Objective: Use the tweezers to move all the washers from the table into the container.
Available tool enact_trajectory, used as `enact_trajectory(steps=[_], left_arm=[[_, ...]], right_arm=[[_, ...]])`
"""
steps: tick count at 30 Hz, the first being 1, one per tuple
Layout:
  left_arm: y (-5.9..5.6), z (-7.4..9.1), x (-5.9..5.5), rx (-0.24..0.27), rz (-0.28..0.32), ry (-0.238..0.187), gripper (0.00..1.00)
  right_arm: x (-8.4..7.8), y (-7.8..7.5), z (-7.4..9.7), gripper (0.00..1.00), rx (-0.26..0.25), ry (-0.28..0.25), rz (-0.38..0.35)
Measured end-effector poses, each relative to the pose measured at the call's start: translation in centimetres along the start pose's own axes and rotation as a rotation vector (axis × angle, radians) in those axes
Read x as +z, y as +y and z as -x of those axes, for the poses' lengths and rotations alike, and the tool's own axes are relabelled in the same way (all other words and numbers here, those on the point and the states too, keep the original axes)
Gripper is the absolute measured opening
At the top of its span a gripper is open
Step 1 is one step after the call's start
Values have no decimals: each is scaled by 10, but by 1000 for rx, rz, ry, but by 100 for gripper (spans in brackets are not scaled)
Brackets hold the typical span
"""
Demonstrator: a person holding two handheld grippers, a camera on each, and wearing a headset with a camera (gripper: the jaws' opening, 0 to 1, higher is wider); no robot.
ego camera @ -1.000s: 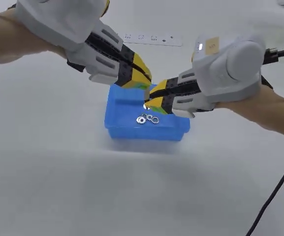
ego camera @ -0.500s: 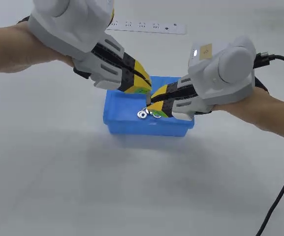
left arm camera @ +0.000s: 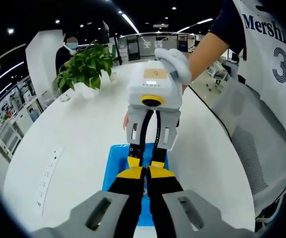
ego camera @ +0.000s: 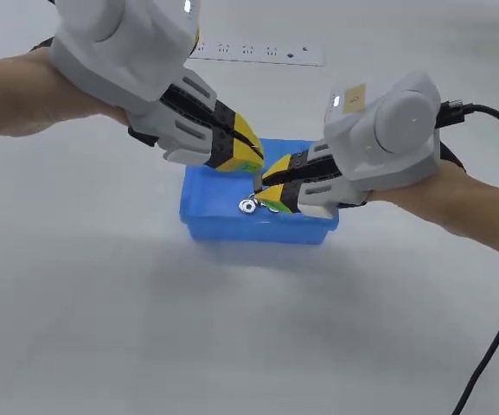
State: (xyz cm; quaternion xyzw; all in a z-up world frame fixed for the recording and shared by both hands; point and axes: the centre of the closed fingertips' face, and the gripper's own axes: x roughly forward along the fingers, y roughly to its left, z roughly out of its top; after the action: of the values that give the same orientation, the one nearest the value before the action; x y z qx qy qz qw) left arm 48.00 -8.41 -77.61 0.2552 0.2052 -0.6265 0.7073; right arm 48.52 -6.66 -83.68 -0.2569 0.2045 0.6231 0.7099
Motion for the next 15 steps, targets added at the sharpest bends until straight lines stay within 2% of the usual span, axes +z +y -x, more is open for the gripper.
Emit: enact_trajectory(steps=[6, 12, 15], left_arm=[[-5, 12, 18, 18, -23, -22, 6], [-13, 27, 38, 41, -51, -47, 6], [-21, 33, 48, 47, -64, -67, 6]], right_arm=[[11, 0, 11, 14, -18, -21, 0], [28, 6, 30, 11, -39, -65, 15], [34, 11, 40, 11, -45, -78, 23]])
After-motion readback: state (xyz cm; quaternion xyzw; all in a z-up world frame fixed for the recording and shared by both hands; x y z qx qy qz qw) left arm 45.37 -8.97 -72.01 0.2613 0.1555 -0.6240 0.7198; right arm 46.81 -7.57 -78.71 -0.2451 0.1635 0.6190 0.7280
